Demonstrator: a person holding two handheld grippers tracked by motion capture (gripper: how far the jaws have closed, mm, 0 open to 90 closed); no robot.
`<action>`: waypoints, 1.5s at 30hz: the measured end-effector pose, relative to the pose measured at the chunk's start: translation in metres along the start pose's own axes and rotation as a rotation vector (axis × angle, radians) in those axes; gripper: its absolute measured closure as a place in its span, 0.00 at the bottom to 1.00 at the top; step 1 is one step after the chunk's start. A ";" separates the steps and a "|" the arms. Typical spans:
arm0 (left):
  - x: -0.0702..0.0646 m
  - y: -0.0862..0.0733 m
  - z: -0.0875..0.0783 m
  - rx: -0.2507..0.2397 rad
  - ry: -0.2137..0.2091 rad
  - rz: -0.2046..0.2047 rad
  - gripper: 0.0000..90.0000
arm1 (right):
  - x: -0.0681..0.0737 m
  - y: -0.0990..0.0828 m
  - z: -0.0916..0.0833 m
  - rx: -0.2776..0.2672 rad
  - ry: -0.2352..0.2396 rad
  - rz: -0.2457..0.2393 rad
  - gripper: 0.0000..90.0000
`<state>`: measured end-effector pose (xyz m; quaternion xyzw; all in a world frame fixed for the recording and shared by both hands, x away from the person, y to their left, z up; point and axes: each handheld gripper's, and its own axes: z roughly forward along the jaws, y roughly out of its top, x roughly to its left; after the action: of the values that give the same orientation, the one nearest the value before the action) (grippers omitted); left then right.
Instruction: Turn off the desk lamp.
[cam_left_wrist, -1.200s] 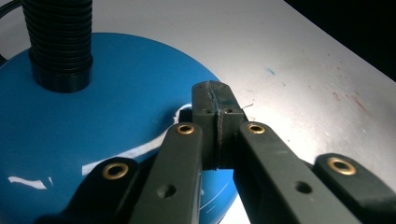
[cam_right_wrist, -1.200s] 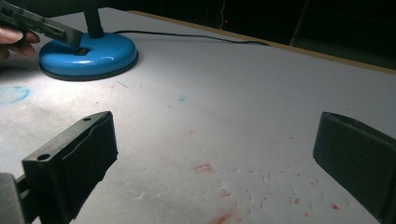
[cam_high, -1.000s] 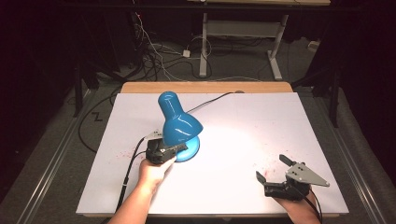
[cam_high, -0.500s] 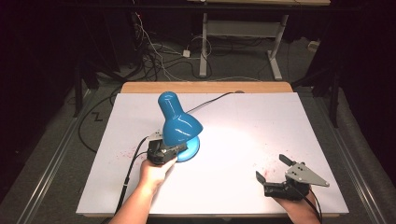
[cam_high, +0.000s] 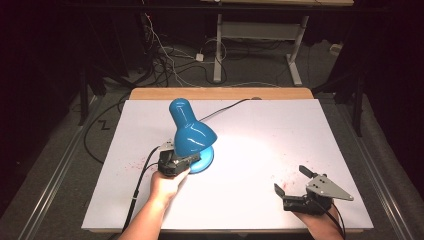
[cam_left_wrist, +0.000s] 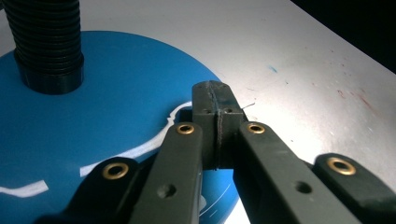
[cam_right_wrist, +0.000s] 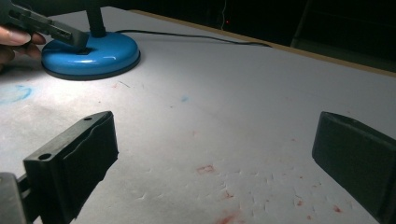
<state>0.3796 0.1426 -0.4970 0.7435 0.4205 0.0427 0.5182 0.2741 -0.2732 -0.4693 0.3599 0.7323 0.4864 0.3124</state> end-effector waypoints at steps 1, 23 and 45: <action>0.001 0.000 0.000 0.001 -0.004 -0.004 0.98 | 0.000 0.000 0.000 -0.002 -0.001 0.000 0.01; 0.004 0.000 0.001 -0.019 0.028 -0.066 0.98 | -0.001 -0.001 -0.002 0.002 -0.008 -0.003 0.01; 0.003 0.004 -0.020 -0.029 0.039 0.004 0.98 | -0.003 0.001 -0.002 -0.006 -0.009 0.003 0.01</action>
<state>0.3741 0.1594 -0.4857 0.7359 0.4284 0.0645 0.5204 0.2741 -0.2761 -0.4675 0.3624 0.7289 0.4873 0.3161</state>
